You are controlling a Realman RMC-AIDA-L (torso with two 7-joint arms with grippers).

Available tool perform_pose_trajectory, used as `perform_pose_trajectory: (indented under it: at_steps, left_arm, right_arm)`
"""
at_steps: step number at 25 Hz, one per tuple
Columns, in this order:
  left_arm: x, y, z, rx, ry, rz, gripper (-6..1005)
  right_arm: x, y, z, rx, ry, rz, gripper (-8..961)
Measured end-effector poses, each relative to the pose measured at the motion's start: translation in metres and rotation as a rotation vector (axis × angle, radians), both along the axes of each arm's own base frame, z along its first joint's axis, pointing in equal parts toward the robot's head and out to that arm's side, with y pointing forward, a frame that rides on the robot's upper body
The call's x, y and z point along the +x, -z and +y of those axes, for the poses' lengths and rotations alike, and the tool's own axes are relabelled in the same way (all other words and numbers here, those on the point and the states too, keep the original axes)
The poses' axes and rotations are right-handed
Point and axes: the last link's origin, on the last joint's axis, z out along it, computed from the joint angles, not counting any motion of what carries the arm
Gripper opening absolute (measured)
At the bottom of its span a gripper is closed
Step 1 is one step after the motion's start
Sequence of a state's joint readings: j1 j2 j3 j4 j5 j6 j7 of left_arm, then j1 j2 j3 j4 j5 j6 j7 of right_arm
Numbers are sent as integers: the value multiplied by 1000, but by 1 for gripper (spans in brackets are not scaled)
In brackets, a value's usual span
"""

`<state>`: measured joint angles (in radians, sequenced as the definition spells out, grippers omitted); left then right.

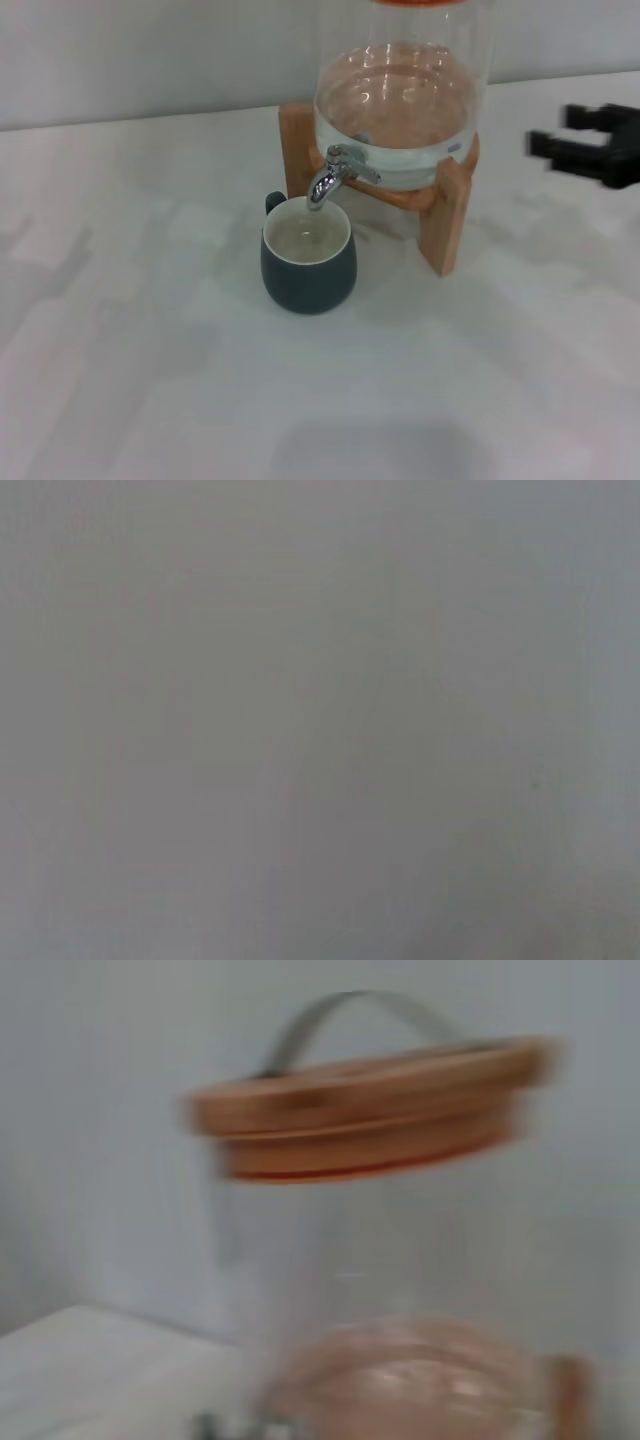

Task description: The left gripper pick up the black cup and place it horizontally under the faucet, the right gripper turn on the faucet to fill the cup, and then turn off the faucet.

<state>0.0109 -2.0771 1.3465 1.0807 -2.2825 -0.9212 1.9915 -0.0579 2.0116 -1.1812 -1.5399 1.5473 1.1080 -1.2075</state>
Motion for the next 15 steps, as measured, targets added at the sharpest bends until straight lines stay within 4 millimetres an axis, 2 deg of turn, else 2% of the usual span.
perform_pose_trajectory:
  at_steps: [8,15]
  left_arm:
    - [-15,3,5,-5,-47,-24,838]
    - [-23,5,6,-10,-73,-32,841]
  right_arm:
    - [65,-40,-8,122,17,193,679]
    - [93,-47,-10,180,56,267,678]
